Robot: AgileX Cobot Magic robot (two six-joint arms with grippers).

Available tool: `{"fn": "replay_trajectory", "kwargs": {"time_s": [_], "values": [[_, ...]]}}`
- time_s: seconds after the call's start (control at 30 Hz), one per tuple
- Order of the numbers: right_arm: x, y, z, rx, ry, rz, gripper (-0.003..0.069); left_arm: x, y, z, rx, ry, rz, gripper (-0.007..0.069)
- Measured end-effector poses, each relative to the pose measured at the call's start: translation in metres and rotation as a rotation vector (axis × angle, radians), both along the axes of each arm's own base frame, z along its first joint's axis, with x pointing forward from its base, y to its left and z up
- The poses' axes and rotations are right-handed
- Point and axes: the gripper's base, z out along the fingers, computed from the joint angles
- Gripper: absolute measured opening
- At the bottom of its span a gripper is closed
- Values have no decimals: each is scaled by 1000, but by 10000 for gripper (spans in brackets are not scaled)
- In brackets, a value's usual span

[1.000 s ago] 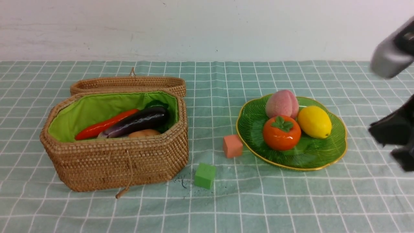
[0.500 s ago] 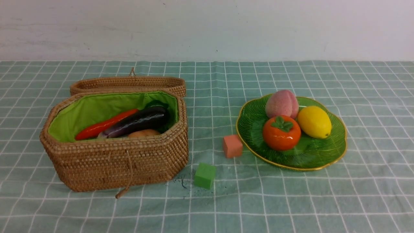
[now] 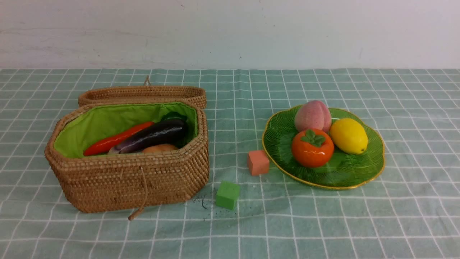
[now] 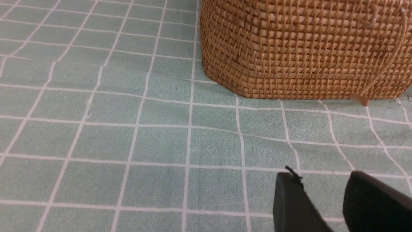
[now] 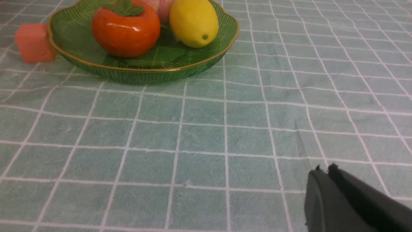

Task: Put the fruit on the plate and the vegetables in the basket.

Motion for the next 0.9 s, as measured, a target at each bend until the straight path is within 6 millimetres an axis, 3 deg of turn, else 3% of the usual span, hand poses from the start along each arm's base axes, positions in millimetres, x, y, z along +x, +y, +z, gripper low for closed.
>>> {"fn": "replay_trajectory", "kwargs": {"time_s": [0.9], "values": [[0, 0, 0, 39, 3, -9, 54, 0, 0, 0, 0, 0, 0, 239]]}}
